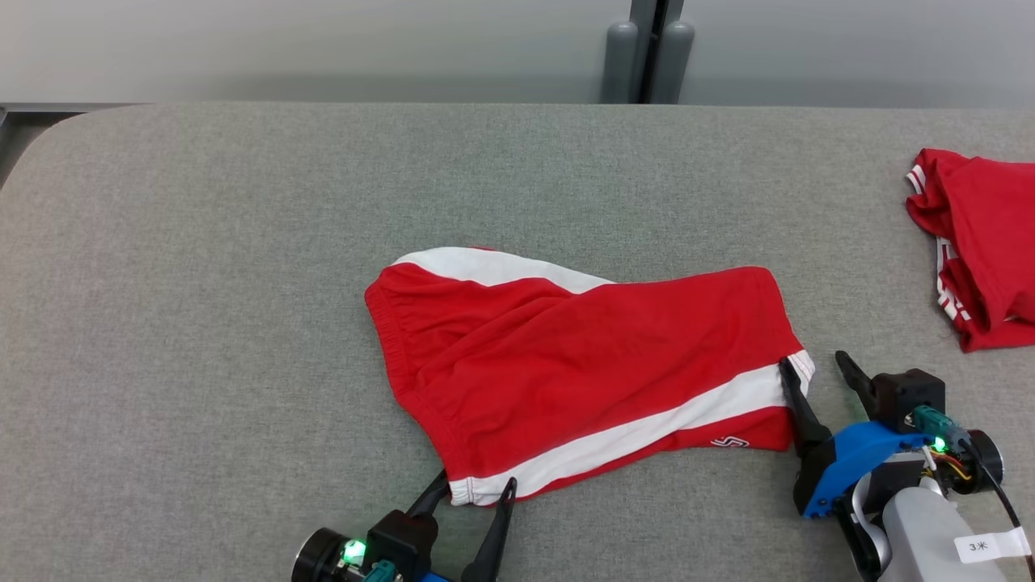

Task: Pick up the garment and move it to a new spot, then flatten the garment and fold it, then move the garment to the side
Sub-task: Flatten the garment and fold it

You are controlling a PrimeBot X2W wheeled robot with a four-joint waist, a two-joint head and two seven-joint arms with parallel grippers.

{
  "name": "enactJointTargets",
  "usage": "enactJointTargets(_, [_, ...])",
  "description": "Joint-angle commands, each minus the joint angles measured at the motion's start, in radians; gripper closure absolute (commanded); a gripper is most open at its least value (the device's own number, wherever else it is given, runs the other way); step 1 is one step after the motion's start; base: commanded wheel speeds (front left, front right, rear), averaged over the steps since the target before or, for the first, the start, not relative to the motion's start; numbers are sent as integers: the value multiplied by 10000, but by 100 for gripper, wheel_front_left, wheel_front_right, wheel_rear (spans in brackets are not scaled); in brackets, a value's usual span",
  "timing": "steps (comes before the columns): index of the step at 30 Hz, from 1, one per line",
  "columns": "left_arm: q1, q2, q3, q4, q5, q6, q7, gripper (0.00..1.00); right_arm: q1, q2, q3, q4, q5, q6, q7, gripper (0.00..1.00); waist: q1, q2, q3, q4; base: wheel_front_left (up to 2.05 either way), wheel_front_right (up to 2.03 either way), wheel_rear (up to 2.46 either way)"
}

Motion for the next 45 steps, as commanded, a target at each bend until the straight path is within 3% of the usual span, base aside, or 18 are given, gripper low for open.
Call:
enactJointTargets(1, [-173, 6, -38, 37, -30, -68, -28, 0, -200, -24, 35, 110, 96, 2, -64, 0, 0, 0, 41, 29, 0, 0, 0])
enactJointTargets(7, [-461, -13, -377, 318, -216, -72, -8, 0, -430, 119, 506, 886, 586, 4, -146, 0, 0, 0, 146, 100, 0, 0, 0])
enactJointTargets(8, [-508, -16, -431, 388, -266, -74, -12, 15, -440, 112, 640, 1014, 671, 5, -94, 38, 0, 0, 164, 99, 0, 0, 0])
enactJointTargets(9, [-561, -19, -482, 451, -294, -75, -25, 58, -478, 101, 744, 1116, 778, 8, -85, 74, 0, 0, 179, 96, 0, 0, 0])
enactJointTargets(10, [-625, -25, -521, 498, -347, -75, -44, 72, -507, 75, 823, 1180, 878, 12, -118, 100, 0, 0, 185, 91, 0, 0, 0])
enactJointTargets(11, [-687, -33, -557, 529, -377, -76, -67, 100, -529, 52, 910, 1217, 958, 12, -173, 100, 0, 0, 184, 80, 0, 0, 0])
enactJointTargets(19, [-828, 31, -525, 195, -787, -60, -307, 100, -114, -146, 1130, 27, 1301, 2, -529, 100, 0, 0, -179, -138, 0, 0, 0])
enactJointTargets(25, [-1172, 229, -310, -808, -1043, -61, -338, 100, 694, -304, 1205, -2279, 1314, 2, -543, 100, 0, 0, -402, -391, 0, 0, 0])
enactJointTargets(29, [-2302, 567, 14, -1508, -1220, -61, -46, 100, 472, -293, 1202, -3948, 1574, 4, -126, 100, 0, 0, -327, -605, 0, 0, 0])
enactJointTargets(35, [-4895, 1037, 319, -1593, -1665, -62, 488, 100, -1539, -344, 1230, -4408, 1883, 4, 675, 100, 0, 0, 249, -920, 0, 0, 0])
enactJointTargets(45, [-10915, 1483, 355, 234, -3018, -61, 939, 100, -7378, -146, 717, -1933, 2522, 4, 1337, 100, 0, 0, 1964, -1343, 0, 0, 0])
